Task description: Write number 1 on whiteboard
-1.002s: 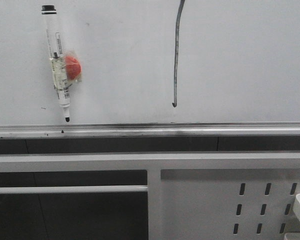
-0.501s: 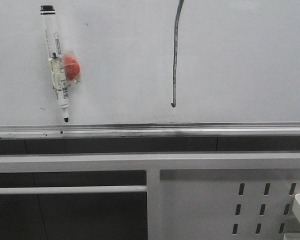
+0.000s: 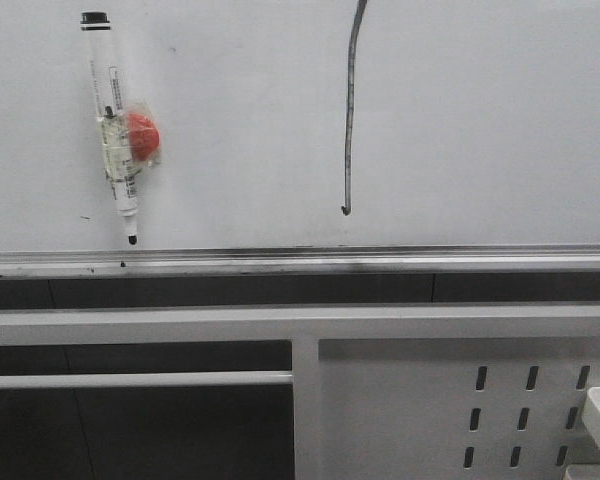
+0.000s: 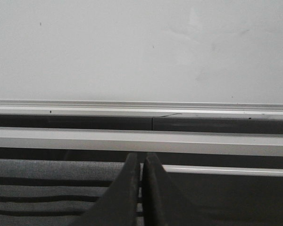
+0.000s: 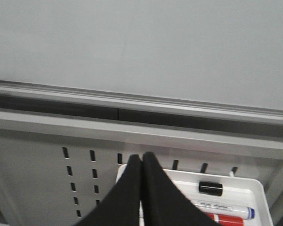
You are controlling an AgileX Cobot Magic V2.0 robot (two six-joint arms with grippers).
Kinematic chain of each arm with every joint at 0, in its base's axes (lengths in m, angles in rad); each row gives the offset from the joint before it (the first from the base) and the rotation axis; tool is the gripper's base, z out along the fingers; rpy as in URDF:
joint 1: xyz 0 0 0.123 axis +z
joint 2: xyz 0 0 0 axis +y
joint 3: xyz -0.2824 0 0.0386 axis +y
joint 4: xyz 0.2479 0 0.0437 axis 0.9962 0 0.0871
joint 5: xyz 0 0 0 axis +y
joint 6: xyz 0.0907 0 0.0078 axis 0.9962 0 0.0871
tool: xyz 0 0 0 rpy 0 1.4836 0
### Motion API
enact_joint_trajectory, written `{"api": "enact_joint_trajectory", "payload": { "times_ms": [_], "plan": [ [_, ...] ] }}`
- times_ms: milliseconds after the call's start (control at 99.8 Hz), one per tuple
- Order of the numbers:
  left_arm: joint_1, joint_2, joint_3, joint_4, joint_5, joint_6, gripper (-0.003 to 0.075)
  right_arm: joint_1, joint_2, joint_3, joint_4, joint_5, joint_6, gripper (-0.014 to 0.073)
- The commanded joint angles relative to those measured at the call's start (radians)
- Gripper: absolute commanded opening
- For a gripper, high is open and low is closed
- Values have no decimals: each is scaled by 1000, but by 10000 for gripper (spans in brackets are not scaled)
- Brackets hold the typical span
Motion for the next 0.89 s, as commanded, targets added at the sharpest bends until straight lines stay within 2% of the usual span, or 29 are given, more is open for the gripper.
{"api": "enact_joint_trajectory", "payload": {
  "times_ms": [0, 220, 882],
  "plan": [
    [3, -22, 35, -9, -57, 1, -20, -52, -18, 14, 8, -19, -15, -69],
    [3, -22, 35, -9, -57, 1, -20, -99, -18, 14, 13, -17, -15, -69],
    [3, -22, 35, -9, -57, 1, -20, -98, -18, 14, 35, -19, -15, -69]
  ]
}}
